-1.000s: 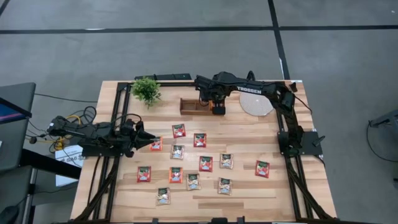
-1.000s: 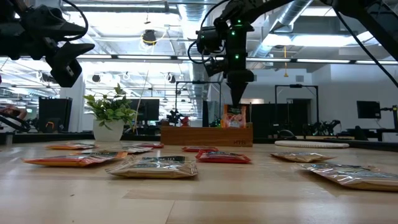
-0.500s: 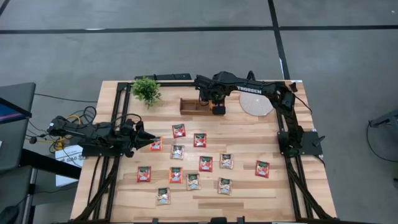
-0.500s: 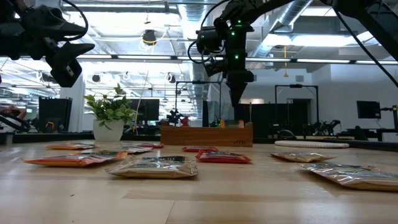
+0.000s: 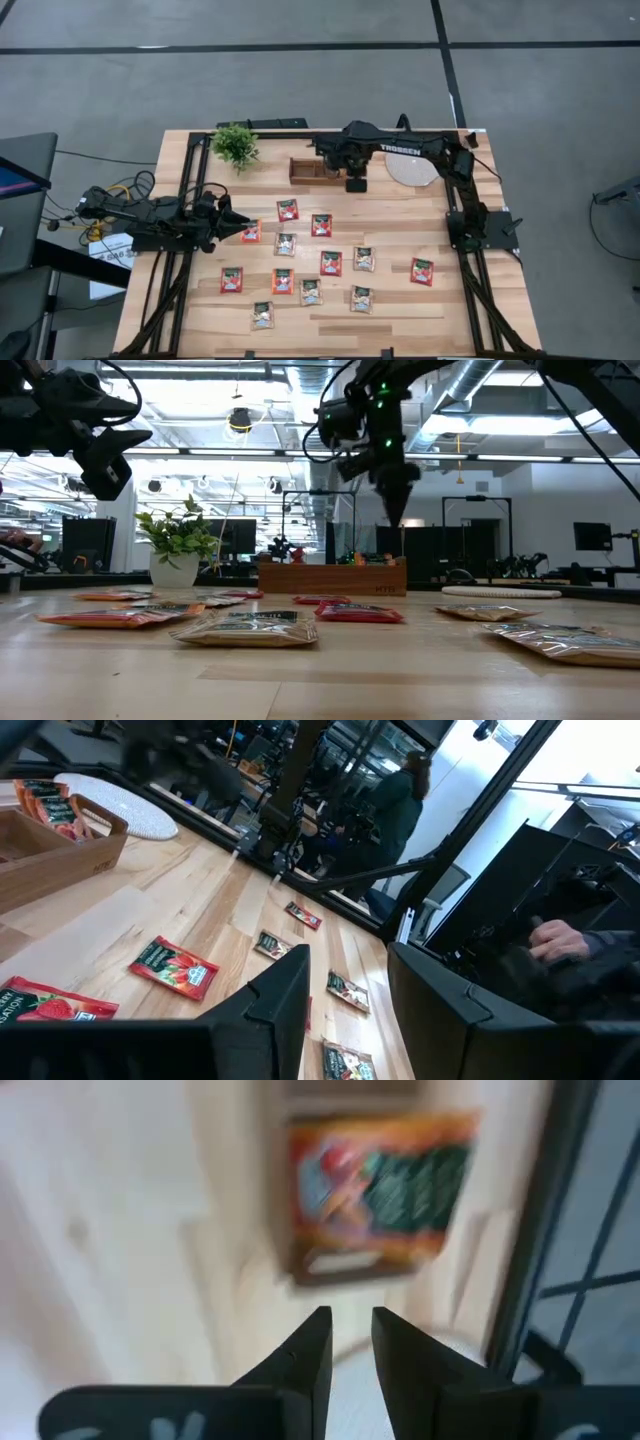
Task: Pick & Place Tea
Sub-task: Put the orange tea bag into the right section of the wooden organizer
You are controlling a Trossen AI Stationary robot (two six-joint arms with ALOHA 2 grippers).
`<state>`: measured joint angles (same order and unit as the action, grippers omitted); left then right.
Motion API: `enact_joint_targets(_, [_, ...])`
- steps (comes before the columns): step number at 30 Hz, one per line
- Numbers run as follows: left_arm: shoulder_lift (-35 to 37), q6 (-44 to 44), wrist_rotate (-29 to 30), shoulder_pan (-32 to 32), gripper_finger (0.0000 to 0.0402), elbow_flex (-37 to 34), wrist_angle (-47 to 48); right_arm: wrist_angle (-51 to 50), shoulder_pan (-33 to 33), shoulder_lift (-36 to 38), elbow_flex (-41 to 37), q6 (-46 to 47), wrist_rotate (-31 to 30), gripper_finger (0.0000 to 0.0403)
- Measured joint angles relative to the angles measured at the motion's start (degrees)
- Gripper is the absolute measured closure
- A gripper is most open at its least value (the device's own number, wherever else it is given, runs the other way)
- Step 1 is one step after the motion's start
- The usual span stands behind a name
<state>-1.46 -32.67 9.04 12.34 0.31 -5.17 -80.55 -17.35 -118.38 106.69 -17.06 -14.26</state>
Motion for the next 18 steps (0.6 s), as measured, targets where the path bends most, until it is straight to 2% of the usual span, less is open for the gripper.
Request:
enact_joint_targets(6, [0.0,-0.04,-0.01,0.02,0.0273,-0.01,0.01,-1.67,6.44,6.52,0.0,5.16,7.05,0.0347])
enact_joint_targets(14, [0.01,-0.07,0.0,0.0,0.0273,0.01,0.23,-6.21,17.43,17.42,-0.42,17.34,9.9,0.0351])
enact_joint_targets(18, [-0.01,-0.09,0.0,0.02,0.0273,0.0,0.38,-7.09,23.51,22.77,-5.06,27.1,9.91,0.0351])
